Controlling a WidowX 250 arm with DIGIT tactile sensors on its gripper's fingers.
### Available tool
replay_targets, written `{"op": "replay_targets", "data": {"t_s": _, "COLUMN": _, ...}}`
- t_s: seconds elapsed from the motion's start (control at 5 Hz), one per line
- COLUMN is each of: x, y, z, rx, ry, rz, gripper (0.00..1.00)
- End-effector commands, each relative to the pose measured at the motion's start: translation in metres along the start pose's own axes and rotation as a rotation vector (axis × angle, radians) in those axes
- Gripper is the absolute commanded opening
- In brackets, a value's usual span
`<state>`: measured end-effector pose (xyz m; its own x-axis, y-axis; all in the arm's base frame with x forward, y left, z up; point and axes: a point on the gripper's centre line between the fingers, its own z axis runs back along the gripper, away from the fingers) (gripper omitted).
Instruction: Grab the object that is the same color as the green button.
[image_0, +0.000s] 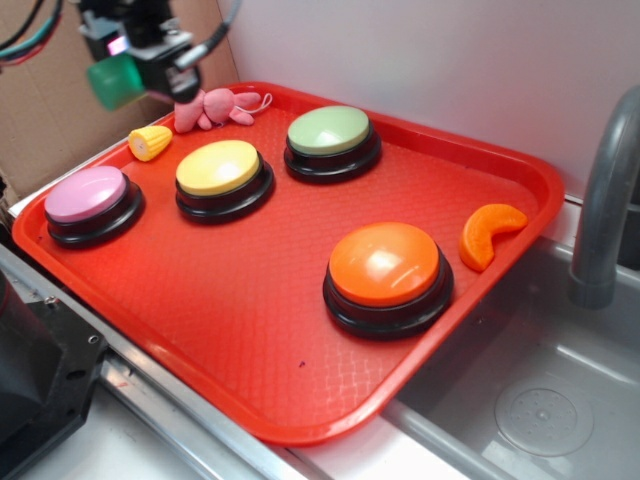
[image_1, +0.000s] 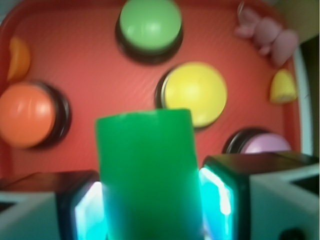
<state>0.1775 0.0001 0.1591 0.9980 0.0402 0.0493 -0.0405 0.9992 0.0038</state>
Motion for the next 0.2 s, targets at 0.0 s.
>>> {"op": "replay_targets", "data": {"t_s": 0.0, "x": -0.0011, "y": 0.0106, "z": 0.0052, "rx": 0.027, "ry": -0.076, "rz": 0.114, "gripper": 0.0}}
